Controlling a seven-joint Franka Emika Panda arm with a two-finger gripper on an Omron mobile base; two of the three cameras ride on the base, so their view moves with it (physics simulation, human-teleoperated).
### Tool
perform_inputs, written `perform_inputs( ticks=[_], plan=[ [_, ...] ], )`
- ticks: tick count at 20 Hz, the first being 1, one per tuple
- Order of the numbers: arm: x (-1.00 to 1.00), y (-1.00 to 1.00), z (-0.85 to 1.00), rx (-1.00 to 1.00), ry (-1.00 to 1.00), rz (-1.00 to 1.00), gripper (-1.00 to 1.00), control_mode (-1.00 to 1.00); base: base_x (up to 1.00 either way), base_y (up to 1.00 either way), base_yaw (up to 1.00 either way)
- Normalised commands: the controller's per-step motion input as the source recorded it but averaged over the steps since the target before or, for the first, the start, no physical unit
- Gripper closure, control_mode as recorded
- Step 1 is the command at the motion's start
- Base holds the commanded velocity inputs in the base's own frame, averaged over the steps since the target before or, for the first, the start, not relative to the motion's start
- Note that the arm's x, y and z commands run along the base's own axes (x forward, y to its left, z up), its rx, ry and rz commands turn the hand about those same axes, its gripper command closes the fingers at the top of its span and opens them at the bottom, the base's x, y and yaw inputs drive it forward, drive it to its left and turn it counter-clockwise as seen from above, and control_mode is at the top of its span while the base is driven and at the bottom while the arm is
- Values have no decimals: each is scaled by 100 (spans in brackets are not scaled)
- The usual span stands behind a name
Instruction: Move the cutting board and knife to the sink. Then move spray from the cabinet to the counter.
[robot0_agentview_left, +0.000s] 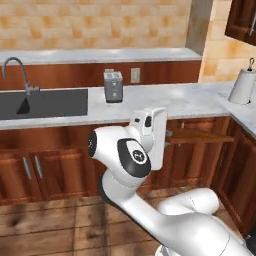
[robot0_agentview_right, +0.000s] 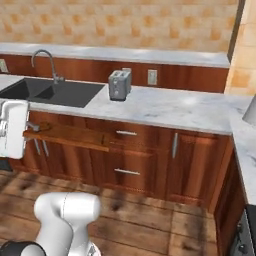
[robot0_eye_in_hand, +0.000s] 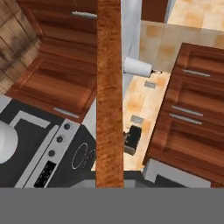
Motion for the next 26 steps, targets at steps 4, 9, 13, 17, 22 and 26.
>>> perform_inputs(
  ticks=[4,9,13,17,22,26],
  plan=[
    [0,0,0,0,0,0,100,100,100,87,0],
    [0,0,0,0,0,0,100,100,100,100,-1],
    [0,0,0,0,0,0,100,100,93,100,-6],
    [0,0,0,0,0,0,100,100,78,99,-10],
    [0,0,0,0,0,0,100,100,45,83,-18],
    [0,0,0,0,0,0,100,100,43,75,-20]
  ],
)
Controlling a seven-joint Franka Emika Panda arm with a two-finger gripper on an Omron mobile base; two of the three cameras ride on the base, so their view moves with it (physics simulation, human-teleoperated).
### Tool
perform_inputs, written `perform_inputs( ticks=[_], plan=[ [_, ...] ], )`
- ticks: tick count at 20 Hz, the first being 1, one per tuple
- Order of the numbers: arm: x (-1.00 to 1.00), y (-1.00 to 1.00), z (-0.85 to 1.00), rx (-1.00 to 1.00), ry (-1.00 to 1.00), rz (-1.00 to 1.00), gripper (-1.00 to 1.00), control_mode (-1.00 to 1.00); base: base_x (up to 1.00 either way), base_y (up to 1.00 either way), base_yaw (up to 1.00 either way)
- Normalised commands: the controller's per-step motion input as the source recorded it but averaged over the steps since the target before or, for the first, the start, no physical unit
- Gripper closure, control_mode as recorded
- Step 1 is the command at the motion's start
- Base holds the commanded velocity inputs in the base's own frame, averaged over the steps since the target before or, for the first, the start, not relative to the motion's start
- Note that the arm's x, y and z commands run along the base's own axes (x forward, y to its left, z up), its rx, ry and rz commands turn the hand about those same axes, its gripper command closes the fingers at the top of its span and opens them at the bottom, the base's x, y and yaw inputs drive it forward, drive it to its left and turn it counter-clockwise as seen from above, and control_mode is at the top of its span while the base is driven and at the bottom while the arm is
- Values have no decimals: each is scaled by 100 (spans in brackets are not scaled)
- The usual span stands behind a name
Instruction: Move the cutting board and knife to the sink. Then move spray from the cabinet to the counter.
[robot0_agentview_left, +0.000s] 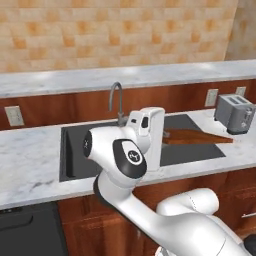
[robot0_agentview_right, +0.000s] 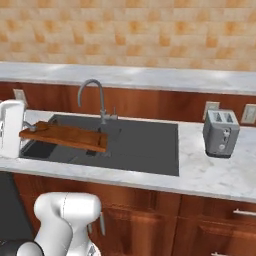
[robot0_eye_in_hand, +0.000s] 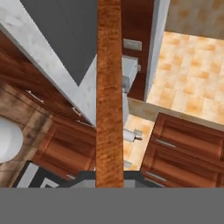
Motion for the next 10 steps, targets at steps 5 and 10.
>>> perform_inputs(
  ticks=[5,10],
  plan=[
    [0,0,0,0,0,0,100,100,57,72,-18],
    [0,0,0,0,0,0,100,100,65,68,-15]
  ],
)
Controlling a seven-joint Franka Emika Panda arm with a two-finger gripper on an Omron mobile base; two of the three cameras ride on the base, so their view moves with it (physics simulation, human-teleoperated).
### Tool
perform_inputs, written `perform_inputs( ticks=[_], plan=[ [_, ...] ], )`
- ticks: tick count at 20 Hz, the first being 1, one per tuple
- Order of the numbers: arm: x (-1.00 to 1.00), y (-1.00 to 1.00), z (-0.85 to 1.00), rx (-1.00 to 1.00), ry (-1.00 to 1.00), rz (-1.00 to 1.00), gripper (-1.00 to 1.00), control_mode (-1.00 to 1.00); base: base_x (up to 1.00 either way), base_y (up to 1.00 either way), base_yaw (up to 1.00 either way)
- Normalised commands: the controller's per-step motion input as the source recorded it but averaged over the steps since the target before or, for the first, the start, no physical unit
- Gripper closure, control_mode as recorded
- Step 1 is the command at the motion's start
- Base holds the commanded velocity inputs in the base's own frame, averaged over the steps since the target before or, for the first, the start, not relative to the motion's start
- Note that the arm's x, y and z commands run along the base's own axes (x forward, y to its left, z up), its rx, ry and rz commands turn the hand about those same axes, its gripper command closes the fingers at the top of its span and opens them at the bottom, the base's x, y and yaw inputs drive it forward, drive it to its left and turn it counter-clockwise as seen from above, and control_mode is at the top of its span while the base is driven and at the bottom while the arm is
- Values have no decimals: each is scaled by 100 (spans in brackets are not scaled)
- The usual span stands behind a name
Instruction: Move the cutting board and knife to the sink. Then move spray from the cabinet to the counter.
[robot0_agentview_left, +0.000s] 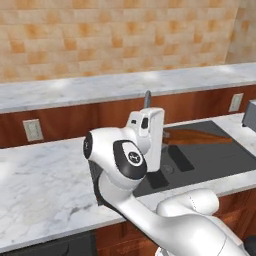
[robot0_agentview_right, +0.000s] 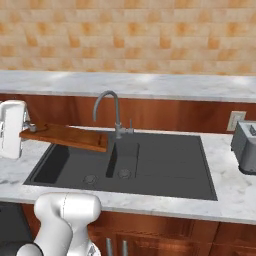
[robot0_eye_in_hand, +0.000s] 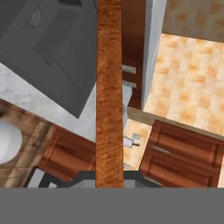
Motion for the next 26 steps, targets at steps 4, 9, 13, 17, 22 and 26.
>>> perform_inputs(
  ticks=[4,9,13,17,22,26],
  plan=[
    [0,0,0,0,0,0,100,100,56,55,-13],
    [41,35,-12,0,19,-8,100,-100,10,10,-2],
    [63,65,-29,0,24,-9,100,-100,0,0,0],
    [66,55,-38,3,16,-6,100,-100,0,0,0],
    [46,64,-38,6,4,-16,100,-100,0,0,0],
    [36,51,-40,9,0,-26,100,-100,0,0,0]
  ],
)
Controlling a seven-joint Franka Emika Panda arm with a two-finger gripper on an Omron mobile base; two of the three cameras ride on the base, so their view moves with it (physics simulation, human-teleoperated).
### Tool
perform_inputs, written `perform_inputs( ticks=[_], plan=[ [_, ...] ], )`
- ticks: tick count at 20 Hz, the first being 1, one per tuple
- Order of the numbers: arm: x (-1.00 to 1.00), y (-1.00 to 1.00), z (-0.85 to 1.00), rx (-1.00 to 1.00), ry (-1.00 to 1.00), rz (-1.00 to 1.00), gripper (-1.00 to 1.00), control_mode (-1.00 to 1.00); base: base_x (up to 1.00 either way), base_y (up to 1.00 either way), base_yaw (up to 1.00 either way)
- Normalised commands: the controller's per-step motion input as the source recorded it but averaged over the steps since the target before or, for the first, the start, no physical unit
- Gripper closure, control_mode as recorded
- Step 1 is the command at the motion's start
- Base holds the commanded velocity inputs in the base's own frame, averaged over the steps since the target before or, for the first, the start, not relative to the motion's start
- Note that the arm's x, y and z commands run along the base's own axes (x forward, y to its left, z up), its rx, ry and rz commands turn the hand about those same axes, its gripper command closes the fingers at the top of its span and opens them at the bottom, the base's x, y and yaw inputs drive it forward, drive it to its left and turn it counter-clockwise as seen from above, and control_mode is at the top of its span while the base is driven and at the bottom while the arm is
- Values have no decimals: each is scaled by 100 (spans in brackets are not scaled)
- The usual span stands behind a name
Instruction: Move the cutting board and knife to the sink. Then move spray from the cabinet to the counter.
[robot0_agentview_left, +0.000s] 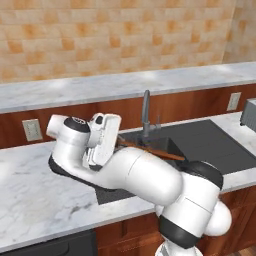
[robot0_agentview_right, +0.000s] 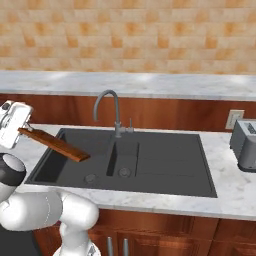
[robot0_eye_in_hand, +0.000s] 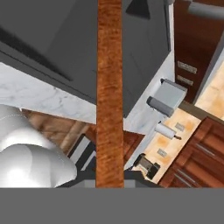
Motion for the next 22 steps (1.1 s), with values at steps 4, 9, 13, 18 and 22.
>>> perform_inputs(
  ticks=[4,9,13,18,22],
  plan=[
    [41,16,-42,7,0,-23,100,-100,0,0,0],
    [28,0,-48,4,-7,-15,100,-100,0,0,0],
    [33,0,-41,0,-19,-11,100,-100,0,0,0],
    [54,0,-22,0,-19,-2,100,-100,0,0,0],
    [61,0,-29,0,-14,4,100,-100,0,0,0]
  ],
)
